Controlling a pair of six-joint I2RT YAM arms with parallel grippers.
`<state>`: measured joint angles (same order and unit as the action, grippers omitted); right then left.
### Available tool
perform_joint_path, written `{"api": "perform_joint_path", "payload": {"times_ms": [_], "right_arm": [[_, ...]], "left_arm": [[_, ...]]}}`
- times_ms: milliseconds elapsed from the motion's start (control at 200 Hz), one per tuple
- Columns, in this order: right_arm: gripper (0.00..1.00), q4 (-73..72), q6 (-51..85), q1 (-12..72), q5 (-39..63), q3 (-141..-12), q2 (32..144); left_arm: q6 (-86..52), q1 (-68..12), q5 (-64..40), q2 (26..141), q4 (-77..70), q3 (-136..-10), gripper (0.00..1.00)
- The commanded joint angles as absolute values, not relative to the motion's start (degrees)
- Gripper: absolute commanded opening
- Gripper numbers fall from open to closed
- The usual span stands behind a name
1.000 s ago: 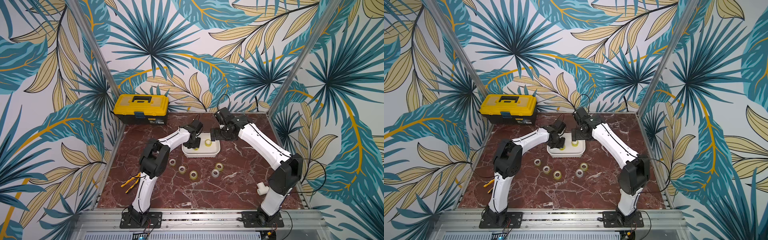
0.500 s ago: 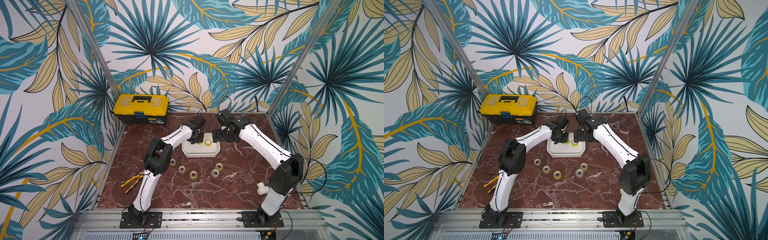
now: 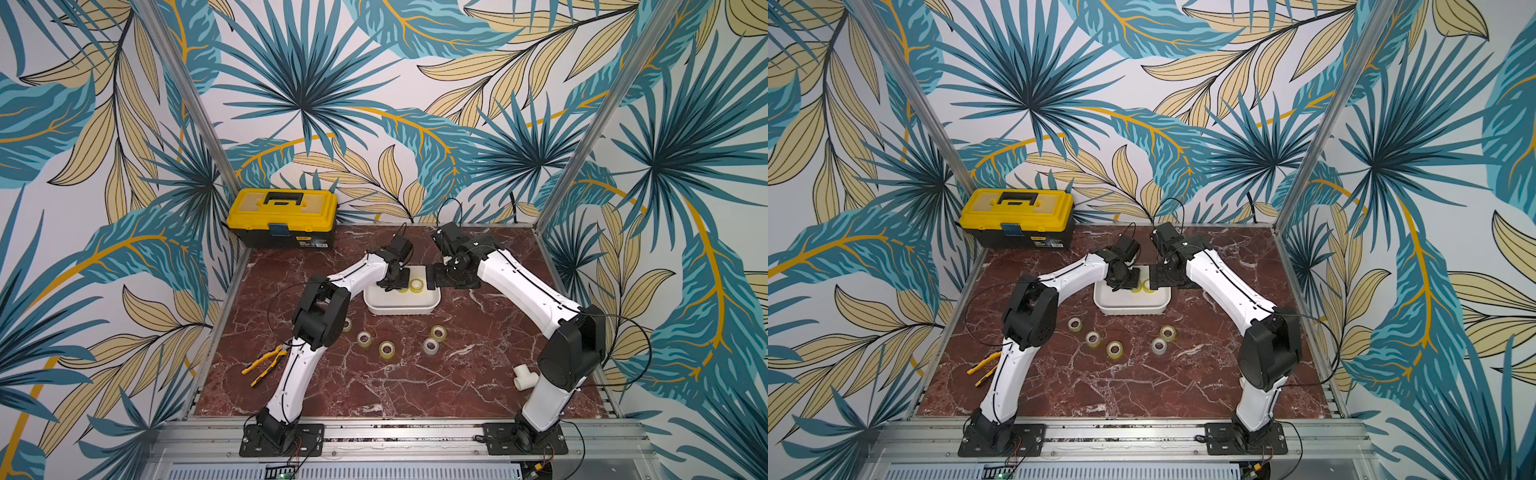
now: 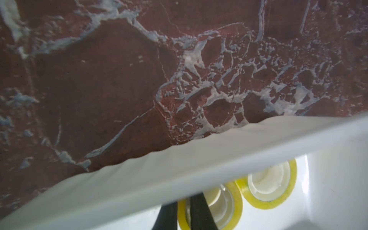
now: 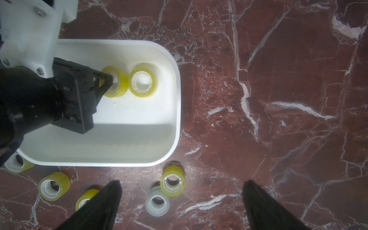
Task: Put the transparent tape into the storage box
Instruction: Place the tape in the storage box.
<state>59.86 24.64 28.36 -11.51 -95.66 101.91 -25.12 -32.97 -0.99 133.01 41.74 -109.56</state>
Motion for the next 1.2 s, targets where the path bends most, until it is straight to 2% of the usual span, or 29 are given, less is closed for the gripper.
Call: {"api": "perform_joint_path", "payload": {"times_ms": [0, 60, 210, 436, 631, 881, 961, 1197], "right_arm": [[1.00, 60.0, 25.1, 28.2, -11.3, -94.3, 100.4], [1.00, 60.1, 25.2, 28.1, -11.3, -94.2, 100.4], [1.00, 59.9, 25.3, 28.1, -11.1, -93.7, 100.1], [0.99, 59.6, 25.3, 28.2, -10.3, -91.4, 98.8], [0.97, 57.9, 25.4, 27.8, -7.1, -84.1, 93.9], [0.84, 54.0, 27.3, 27.8, -4.2, -72.8, 88.8], [0.79, 51.5, 28.2, 27.8, -4.0, -69.7, 88.3], [0.67, 42.9, 31.2, 27.7, -1.1, -63.5, 90.9]], "left_arm": [[-25.6, -33.3, -1.9, 133.2, 40.7, -111.5, 0.12], [-25.7, -33.3, -1.9, 133.2, 40.8, -111.0, 0.24], [-25.8, -33.2, -1.4, 132.2, 40.5, -109.7, 0.36], [-25.6, -33.2, -0.1, 129.3, 40.3, -108.9, 0.40], [-26.4, -32.1, 2.7, 117.1, 37.5, -102.0, 0.52], [-27.5, -28.8, 8.0, 100.1, 37.5, -91.0, 0.82], [-27.6, -28.2, 9.5, 96.3, 38.9, -88.5, 0.99], [-29.4, -26.8, 13.2, 86.5, 39.6, -78.0, 1.00]]}}
